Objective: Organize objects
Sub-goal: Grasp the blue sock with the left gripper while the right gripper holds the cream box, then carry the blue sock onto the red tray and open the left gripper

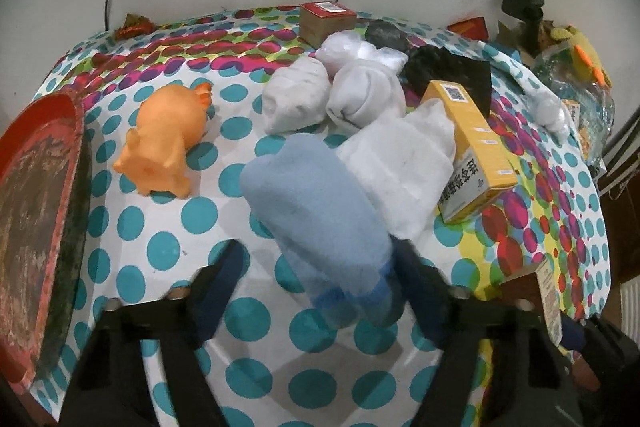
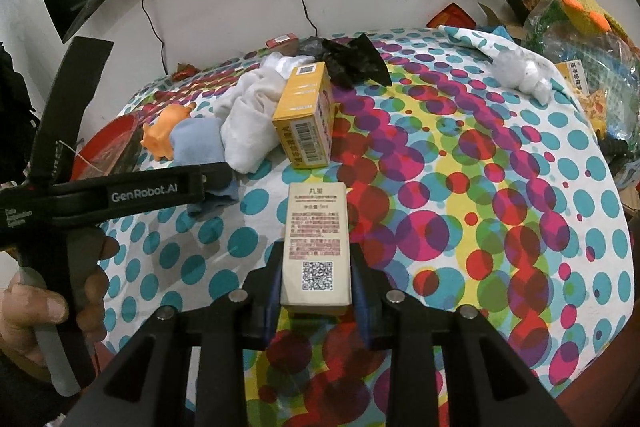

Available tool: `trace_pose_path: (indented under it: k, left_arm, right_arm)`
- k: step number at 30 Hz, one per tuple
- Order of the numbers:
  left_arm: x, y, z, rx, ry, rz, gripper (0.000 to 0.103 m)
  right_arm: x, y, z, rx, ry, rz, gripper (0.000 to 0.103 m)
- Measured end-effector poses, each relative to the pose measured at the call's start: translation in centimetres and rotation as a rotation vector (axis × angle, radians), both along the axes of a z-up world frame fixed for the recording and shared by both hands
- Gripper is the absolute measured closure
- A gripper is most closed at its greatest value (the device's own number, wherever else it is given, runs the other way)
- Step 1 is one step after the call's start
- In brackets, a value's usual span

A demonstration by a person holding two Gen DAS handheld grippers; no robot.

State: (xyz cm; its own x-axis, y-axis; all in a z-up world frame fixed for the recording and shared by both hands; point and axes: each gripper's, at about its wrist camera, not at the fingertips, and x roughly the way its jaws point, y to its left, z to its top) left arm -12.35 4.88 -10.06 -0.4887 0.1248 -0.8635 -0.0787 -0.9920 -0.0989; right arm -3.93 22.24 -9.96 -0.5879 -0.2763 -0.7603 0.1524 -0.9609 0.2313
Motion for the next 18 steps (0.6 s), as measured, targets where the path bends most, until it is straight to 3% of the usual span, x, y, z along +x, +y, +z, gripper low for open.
trace_pose_path:
  k: [1,5,8,18]
  left_arm:
    - [-0.1,0.0,-0.2,0.016,-0.018,-0.013,0.058]
    - [0.0,-0.1,0.0,0.048,-0.011,-0.033,0.076]
    - [0.3,-0.4,0.6,0.06,-0.009,-0.044,0.082]
    - [1.7,-3.4,3.2,0.015,0.019,-0.033,0.082]
  right_arm:
    - [0.0,0.1,0.0,-0.005,0.0,-0.001,0.073]
    - [-0.1,0.2,0.1,-0.013,-0.003,-0.002,0.073]
    - [-0.1,0.3,0.1,-0.012,-0.001,-0.004,0.073]
    - [-0.1,0.3,0.2,-0.016,0.001,-0.012,0.073]
